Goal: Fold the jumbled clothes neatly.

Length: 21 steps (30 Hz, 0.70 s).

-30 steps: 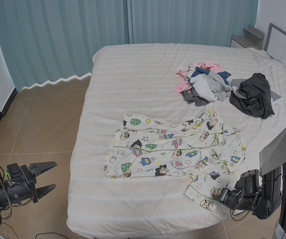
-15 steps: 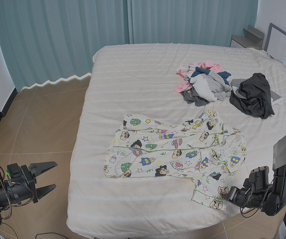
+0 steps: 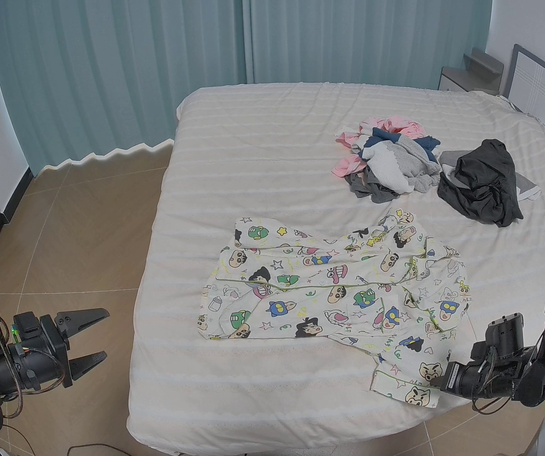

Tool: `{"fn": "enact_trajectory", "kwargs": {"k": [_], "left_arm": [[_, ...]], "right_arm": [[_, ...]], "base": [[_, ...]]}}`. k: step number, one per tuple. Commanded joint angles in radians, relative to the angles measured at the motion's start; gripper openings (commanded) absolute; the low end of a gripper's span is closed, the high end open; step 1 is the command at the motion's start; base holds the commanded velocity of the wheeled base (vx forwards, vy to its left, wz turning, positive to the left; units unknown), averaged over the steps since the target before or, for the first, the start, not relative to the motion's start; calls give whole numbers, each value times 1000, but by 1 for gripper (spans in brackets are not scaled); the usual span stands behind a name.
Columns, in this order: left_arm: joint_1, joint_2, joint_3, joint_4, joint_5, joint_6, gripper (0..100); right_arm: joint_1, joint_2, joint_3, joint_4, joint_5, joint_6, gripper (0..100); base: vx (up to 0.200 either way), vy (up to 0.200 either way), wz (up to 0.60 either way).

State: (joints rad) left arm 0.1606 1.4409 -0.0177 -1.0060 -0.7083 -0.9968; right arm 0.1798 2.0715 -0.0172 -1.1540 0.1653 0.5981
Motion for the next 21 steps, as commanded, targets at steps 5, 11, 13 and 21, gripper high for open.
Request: {"fn": "enact_trajectory", "kwargs": {"k": [5,11,13,21], "left_arm": [[0,1,18,0,0,0,100],[0,1,18,0,0,0,100],[0,1,18,0,1,0,100],[0,1,18,0,1,0,100]], "right_arm": [[-8,-50,17,39,28,-12,0],[-3,19,17,27,23,-17,0],[-3,33,17,23,25,-17,0],[46,107,17,-49,23,-11,100]], "base": [[0,0,0],[0,0,0],[0,0,0],[0,0,0]]}}
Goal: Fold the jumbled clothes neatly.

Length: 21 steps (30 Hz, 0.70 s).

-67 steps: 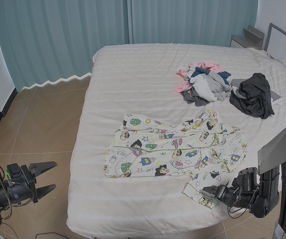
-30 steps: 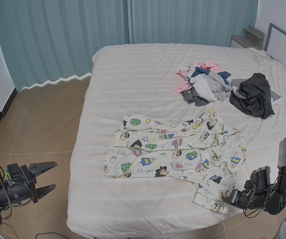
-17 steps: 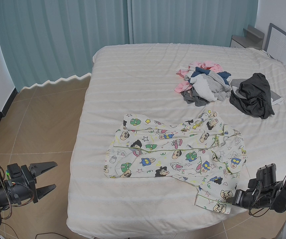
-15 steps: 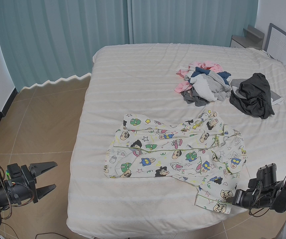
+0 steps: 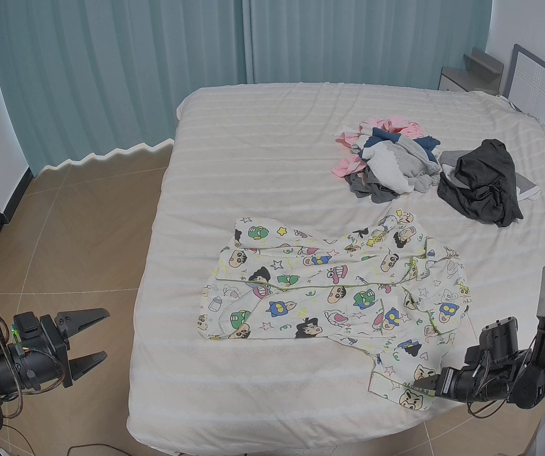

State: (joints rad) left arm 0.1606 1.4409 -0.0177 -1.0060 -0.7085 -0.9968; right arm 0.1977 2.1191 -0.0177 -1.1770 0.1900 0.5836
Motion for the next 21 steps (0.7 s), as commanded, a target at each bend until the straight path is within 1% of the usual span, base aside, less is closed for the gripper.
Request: {"fn": "enact_trajectory", "kwargs": {"k": [1,3,7,11,13,17,21], "left_arm": [[0,1,18,0,0,0,100],[0,1,18,0,0,0,100],[0,1,18,0,1,0,100],[0,1,18,0,1,0,100],[0,1,18,0,1,0,100],[0,4,18,0,0,0,100],[0,10,16,0,1,0,100]], "right_arm": [[45,79,18,-42,-1,13,100],[72,120,18,-66,-7,19,100],[100,191,18,-125,-18,38,100],[100,257,18,-227,-84,41,100],[97,275,18,-260,-101,42,100],[97,282,18,-289,-104,50,100],[103,274,18,-291,-106,79,100]], "base": [[0,0,0],[0,0,0],[0,0,0],[0,0,0],[0,0,0],[0,0,0],[0,0,0]]}}
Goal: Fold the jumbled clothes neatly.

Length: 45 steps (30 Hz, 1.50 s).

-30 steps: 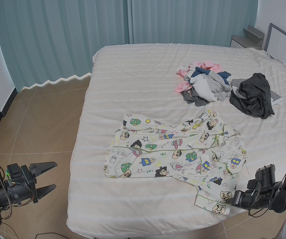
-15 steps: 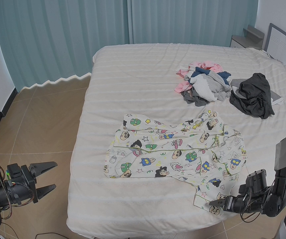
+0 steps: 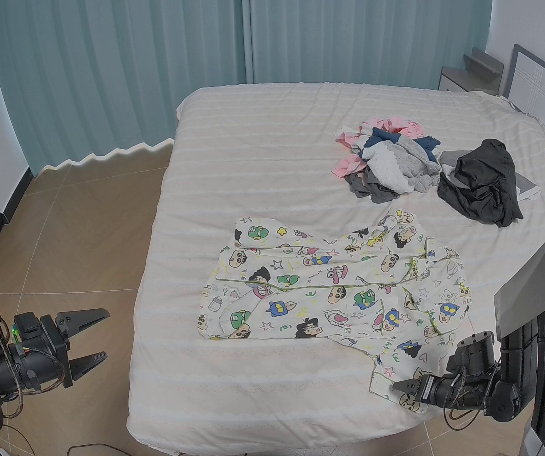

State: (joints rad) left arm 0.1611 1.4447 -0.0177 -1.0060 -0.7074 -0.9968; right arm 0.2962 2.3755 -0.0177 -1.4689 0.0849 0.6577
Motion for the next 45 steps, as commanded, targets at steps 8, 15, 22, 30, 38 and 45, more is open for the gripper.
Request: {"fn": "enact_trajectory", "kwargs": {"k": [8,15,22,30,38,45], "left_arm": [[0,13,12,0,0,0,100],[0,13,12,0,0,0,100],[0,13,12,0,0,0,100],[2,13,12,0,2,0,100],[0,13,13,0,3,0,100],[0,11,13,0,3,0,100]], "right_arm": [[-5,11,18,2,-1,14,0],[-52,-110,18,16,16,14,0],[-132,-303,18,55,128,80,0],[-132,-527,18,237,222,114,0],[-149,-648,18,340,239,114,0],[-170,-751,18,446,268,106,0]], "base": [[0,0,0],[0,0,0],[0,0,0],[0,0,0],[0,0,0],[0,0,0]]}}
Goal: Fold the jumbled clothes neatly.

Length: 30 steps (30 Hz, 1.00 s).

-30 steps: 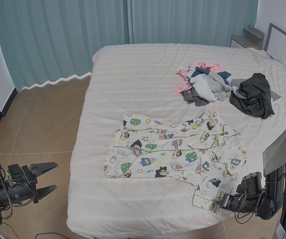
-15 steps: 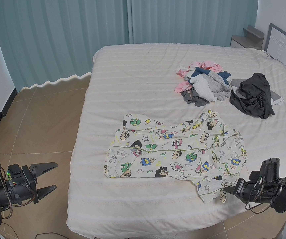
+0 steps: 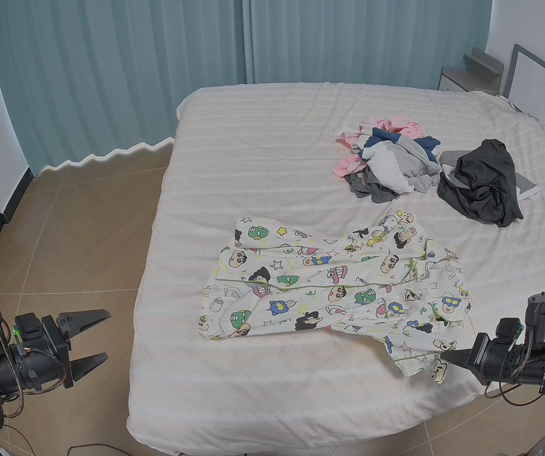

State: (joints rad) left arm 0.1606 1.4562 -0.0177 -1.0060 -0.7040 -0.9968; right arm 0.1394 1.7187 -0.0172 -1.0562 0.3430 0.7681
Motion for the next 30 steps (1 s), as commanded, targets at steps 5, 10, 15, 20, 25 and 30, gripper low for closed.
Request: {"fn": "enact_trajectory", "kwargs": {"k": [5,10,15,20,25,30], "left_arm": [[0,0,13,0,0,0,100],[0,0,13,0,0,0,100],[0,0,13,0,-2,1,100],[0,0,15,0,0,30,100],[-9,1,5,1,3,92,100],[-76,41,-74,3,51,92,100]], "right_arm": [[-23,-142,17,94,10,-21,0],[-30,-195,17,189,11,-76,0],[-30,-251,17,263,13,-112,0],[-30,-303,-1,383,13,-167,0],[-30,-380,-55,521,22,-197,0],[-24,-470,-121,717,54,-222,0]], "base": [[0,0,0],[0,0,0],[0,0,0],[0,0,0],[0,0,0],[0,0,0]]}}
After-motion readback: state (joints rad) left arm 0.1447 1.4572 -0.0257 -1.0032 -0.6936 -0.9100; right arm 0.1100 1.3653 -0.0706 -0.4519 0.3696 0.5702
